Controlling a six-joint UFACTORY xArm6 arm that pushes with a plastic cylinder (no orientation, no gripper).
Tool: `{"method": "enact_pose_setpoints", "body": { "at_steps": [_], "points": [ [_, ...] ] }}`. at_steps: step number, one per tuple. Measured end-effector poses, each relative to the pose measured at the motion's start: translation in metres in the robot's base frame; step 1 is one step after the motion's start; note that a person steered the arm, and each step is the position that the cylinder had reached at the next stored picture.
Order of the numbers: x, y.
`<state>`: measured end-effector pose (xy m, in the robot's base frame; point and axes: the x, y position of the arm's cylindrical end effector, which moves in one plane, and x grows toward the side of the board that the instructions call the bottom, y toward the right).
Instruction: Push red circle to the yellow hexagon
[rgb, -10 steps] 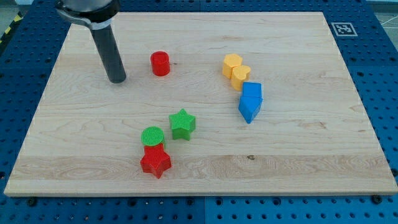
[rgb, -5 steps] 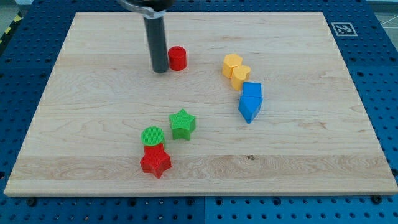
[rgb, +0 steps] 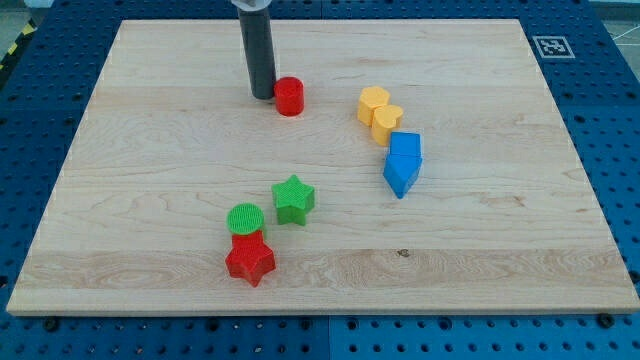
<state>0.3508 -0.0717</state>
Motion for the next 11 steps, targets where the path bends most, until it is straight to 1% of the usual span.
{"method": "enact_pose_setpoints", "body": {
  "at_steps": [1, 2, 3, 4, 6, 11],
  "points": [
    [0.009, 0.025],
    [0.009, 0.036],
    [0.009, 0.012],
    [0.016, 0.002],
    [0.017, 0.033],
    [0.017, 0.063]
  ]
}}
